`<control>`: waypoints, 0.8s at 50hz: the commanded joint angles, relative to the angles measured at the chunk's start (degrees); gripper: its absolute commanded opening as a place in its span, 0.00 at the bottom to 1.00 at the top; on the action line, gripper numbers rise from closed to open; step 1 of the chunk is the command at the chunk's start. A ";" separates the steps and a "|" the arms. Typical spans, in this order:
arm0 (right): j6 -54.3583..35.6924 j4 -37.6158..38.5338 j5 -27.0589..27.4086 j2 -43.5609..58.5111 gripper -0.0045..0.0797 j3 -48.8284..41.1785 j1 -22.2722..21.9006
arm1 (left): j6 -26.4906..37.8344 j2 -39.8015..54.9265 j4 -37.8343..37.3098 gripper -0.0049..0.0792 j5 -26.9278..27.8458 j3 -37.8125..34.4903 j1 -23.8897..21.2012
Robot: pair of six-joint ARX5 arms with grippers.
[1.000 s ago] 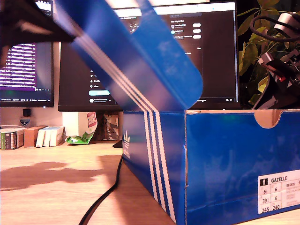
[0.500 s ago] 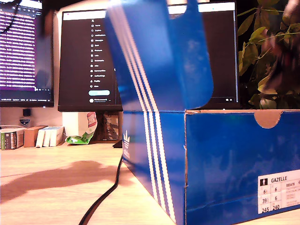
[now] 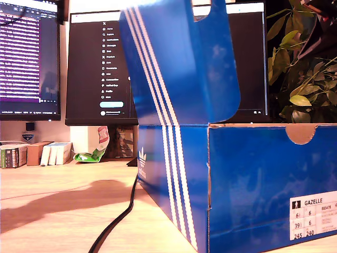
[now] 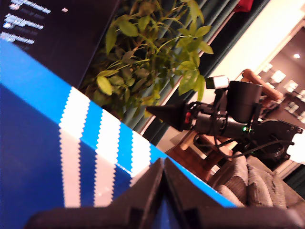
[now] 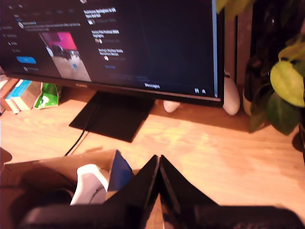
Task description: Close the blue shoebox by pushing the lid with your left arm and holding the box in place with your right arm
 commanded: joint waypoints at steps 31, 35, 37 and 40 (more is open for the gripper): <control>0.48 -2.34 -9.97 0.04 0.04 0.46 2.29 | 8.46 12.17 -4.09 0.04 -0.22 7.06 -0.55; -0.37 -5.66 -10.10 0.37 0.04 0.46 4.13 | 11.30 10.49 -8.24 0.04 -0.17 7.06 0.76; -1.42 -7.67 -10.08 0.52 0.04 0.44 4.85 | 13.51 9.66 -10.25 0.04 -0.20 7.06 1.25; -2.91 -9.94 -10.08 1.18 0.04 0.44 6.01 | 15.26 8.39 -12.26 0.04 -0.31 7.06 1.95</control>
